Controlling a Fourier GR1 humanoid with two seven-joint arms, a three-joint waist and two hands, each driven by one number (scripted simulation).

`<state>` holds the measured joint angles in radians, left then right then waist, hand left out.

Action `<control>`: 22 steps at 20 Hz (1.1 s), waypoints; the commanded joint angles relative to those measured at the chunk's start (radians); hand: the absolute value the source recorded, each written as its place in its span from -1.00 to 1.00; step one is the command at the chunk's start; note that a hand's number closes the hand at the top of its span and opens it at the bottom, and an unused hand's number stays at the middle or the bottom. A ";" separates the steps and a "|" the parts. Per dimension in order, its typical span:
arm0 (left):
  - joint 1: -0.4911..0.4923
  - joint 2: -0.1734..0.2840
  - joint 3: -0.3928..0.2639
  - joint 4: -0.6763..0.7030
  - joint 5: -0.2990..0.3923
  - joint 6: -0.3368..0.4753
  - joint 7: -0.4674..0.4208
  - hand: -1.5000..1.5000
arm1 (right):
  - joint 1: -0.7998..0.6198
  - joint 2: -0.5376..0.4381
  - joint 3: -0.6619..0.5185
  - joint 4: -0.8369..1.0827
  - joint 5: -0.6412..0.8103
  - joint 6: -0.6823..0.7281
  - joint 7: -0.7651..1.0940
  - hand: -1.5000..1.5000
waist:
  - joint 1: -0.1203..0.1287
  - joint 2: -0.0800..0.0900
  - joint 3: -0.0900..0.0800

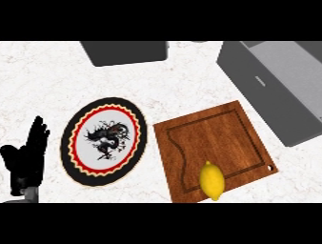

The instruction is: Pick the eggplant from the cutting board and place it in the cardboard box

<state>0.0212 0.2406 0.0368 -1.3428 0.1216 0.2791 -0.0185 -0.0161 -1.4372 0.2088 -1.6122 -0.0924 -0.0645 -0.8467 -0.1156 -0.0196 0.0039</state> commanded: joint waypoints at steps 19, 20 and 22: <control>-0.206 -0.073 -0.069 0.114 -0.074 -0.021 0.006 0.00 | -0.412 0.205 -0.052 0.536 0.048 0.277 -0.062 1.00 | 0.167 0.034 -0.004; -0.164 -0.035 -0.069 0.050 -0.066 -0.048 0.039 0.00 | -0.439 0.245 -0.039 0.632 0.086 0.273 -0.116 1.00 | 0.181 0.034 -0.003; -0.138 -0.037 -0.049 0.081 -0.055 -0.054 0.003 0.00 | -0.493 0.283 -0.015 0.699 0.123 0.311 -0.135 1.00 | 0.174 0.033 -0.003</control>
<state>-0.1383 0.1975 -0.0281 -1.2837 0.0641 0.2352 0.0116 -0.3886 -1.2377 0.1431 -1.0131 -0.0532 0.1901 -0.9521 0.0539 0.0132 0.0008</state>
